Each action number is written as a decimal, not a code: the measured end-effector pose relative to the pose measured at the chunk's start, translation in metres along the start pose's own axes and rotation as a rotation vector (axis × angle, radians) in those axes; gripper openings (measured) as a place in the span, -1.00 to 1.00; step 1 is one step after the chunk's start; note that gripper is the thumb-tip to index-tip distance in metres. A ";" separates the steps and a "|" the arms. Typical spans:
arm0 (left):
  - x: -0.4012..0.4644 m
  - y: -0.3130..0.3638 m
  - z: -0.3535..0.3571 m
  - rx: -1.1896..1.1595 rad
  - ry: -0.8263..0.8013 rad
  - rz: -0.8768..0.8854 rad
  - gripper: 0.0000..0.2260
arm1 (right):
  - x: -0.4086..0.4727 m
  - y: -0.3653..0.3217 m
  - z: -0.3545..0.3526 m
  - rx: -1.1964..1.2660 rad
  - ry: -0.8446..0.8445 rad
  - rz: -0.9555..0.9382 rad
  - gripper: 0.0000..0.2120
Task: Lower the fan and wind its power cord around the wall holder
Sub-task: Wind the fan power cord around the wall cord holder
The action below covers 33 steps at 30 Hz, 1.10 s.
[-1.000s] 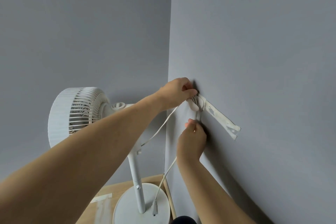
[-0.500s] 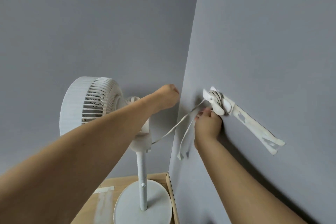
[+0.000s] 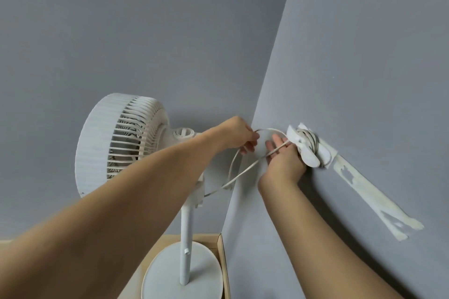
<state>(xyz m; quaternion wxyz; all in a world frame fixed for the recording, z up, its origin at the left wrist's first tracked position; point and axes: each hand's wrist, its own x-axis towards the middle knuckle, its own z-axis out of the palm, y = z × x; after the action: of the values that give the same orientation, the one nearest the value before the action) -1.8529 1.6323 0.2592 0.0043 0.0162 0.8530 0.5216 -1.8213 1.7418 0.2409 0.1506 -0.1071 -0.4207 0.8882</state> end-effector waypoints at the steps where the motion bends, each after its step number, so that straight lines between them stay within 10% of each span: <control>1: 0.000 0.009 -0.003 -0.033 0.009 0.006 -0.80 | -0.005 0.002 -0.003 -0.074 -0.003 -0.007 -0.65; 11: -0.030 0.104 -0.015 0.273 0.085 0.249 -0.77 | -0.036 0.001 -0.033 -0.578 -0.247 0.049 -0.84; 19: -0.070 0.142 0.012 0.619 -0.075 0.354 -0.82 | -0.070 -0.027 -0.055 -0.389 -0.371 0.090 -0.51; 24: -0.073 0.147 0.028 0.744 -0.084 0.329 -0.73 | -0.084 -0.039 -0.073 -0.144 -0.528 0.183 -0.64; 33: -0.067 0.116 0.035 0.612 -0.025 0.339 -0.80 | -0.096 -0.046 -0.110 -0.207 -0.036 0.073 -0.59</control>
<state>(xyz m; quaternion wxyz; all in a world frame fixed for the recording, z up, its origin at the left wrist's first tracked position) -1.7819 1.7143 0.3453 -0.0768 0.1644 0.9550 0.2346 -1.6890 1.8133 0.2145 0.0988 -0.1212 -0.5088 0.8466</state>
